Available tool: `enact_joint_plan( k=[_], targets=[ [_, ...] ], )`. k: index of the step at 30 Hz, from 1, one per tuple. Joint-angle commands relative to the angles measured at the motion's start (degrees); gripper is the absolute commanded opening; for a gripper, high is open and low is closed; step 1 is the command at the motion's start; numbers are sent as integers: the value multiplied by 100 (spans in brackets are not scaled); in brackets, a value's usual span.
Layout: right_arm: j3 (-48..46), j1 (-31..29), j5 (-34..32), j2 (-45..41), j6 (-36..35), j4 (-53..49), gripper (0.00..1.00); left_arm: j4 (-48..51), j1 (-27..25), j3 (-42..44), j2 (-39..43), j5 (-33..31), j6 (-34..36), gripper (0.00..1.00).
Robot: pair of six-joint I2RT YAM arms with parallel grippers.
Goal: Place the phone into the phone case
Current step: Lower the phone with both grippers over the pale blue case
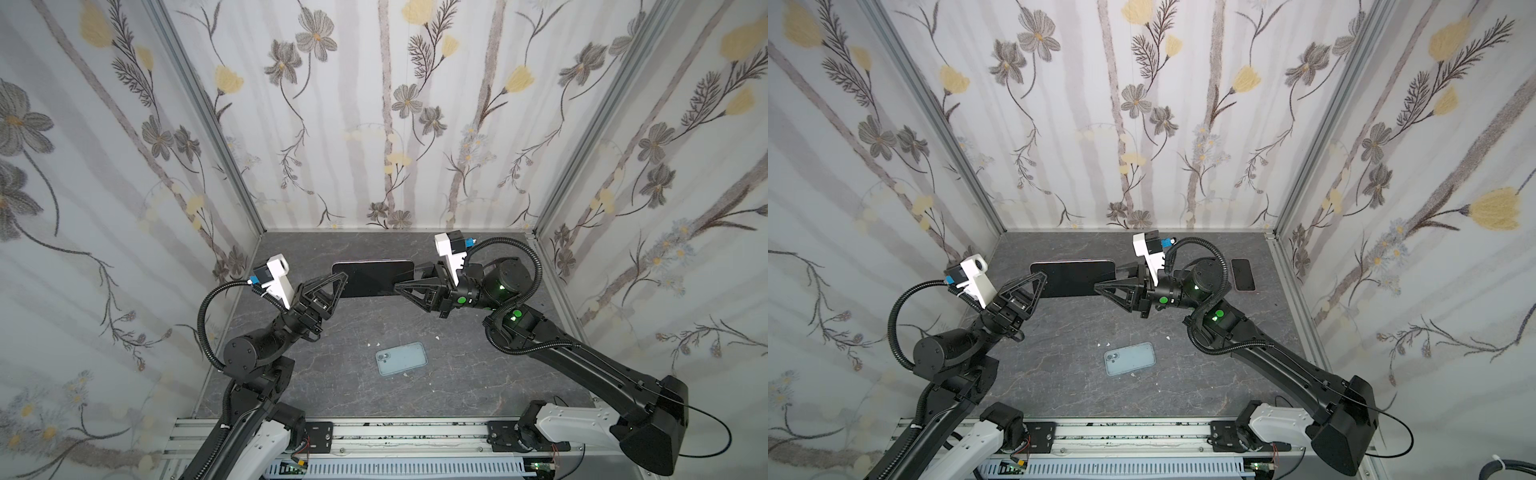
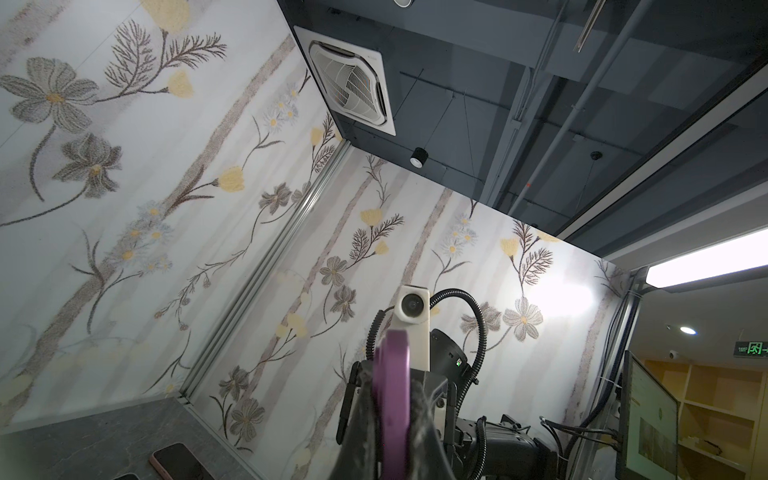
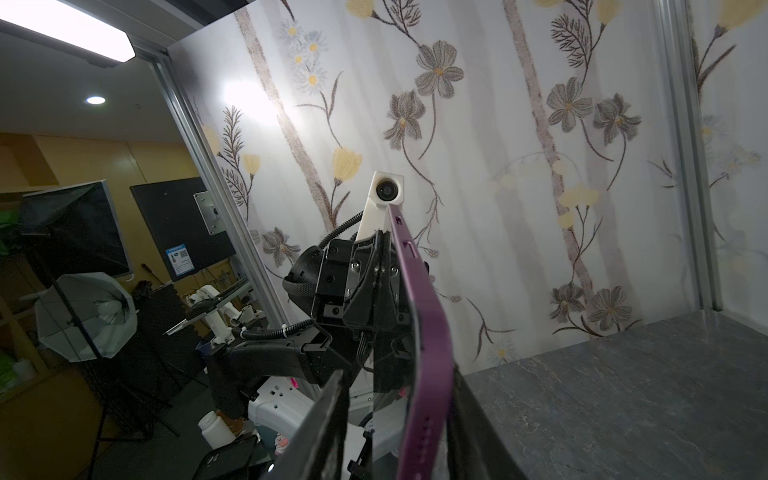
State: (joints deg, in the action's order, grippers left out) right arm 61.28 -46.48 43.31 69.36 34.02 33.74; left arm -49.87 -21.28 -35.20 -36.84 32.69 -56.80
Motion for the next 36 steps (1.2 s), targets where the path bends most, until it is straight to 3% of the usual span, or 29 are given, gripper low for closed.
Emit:
enact_joint_plan(
  k=[1,4,7,11,12,13,14,15,17,19,23,25,29,33,36],
  targets=[
    [45,-10,90,-22,123,481,26,-293,-4,30,45,-6,11,0],
    [10,-10,-11,-71,140,519,8,-276,-4,31,67,-9,36,0],
    [-30,-10,-113,-141,133,509,1,-256,0,40,80,-12,72,0],
    [-54,-10,-309,-231,76,380,0,-215,1,31,107,-67,135,0],
    [-54,-10,-363,-252,57,328,0,-172,-4,31,130,-106,191,9],
    [-47,-10,-460,-273,22,231,0,-93,1,32,162,-152,262,37],
    [-37,-4,-561,-295,-24,110,0,-17,1,30,199,-197,370,59],
    [-6,-6,-707,-316,-97,-97,0,164,1,53,277,-298,545,72],
    [37,-10,-967,-372,-225,-518,0,882,1,124,493,-757,1006,90],
    [39,-10,-1386,-482,-345,-1022,0,2027,1,186,770,-1743,1370,98],
    [0,-7,-2433,-772,-517,-2187,0,4342,1,237,1095,-3631,1607,100],
    [-39,36,-2932,-879,-524,-2802,0,5152,0,257,1055,-4020,1588,100],
    [-273,223,-3482,-1030,-343,-3754,0,5987,1,307,546,-3451,1703,100],
    [-523,339,-3221,-940,-70,-4237,0,6344,-1,364,-319,-2468,1799,100],
    [-660,341,-2777,-707,54,-4422,0,6602,-30,446,-852,-2182,1585,100]
  ],
)
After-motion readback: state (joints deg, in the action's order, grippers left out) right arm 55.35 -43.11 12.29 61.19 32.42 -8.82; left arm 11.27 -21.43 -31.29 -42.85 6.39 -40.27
